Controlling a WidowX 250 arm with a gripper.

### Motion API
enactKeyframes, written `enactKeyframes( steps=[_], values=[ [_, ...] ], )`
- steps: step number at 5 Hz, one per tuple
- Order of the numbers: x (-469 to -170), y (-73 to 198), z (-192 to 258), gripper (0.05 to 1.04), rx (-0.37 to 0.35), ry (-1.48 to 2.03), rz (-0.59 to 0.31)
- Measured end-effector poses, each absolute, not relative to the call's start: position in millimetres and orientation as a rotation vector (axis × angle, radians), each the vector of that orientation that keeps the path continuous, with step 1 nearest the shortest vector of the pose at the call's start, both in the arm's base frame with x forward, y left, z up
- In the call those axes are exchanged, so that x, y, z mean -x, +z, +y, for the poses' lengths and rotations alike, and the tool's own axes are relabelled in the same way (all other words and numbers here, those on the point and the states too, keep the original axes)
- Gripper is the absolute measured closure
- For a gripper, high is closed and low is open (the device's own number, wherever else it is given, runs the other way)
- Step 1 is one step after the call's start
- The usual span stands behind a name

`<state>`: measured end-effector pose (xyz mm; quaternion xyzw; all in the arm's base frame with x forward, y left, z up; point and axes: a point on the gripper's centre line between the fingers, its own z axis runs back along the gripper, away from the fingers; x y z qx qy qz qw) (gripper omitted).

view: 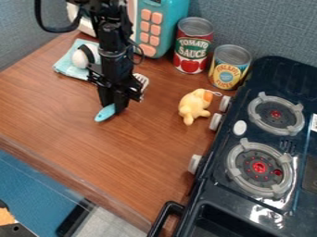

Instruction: Pick up the blue spatula and place it on the bottom left of the table

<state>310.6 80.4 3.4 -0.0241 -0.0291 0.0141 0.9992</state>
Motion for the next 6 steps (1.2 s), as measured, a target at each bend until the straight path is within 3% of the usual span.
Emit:
enactKeyframes(
  steps=[1, 2, 3, 4, 6],
  values=[
    [-301, 9, 80, 0.799, 0.098, 0.073, -0.073],
    [-309, 54, 79, 0.799, 0.067, 0.156, -0.184],
    [-303, 85, 79, 0.799, 0.054, 0.269, -0.238],
    [-280, 98, 88, 0.799, -0.002, 0.411, -0.252],
    [-230, 91, 110, 0.799, -0.117, 0.783, -0.199]
  ],
)
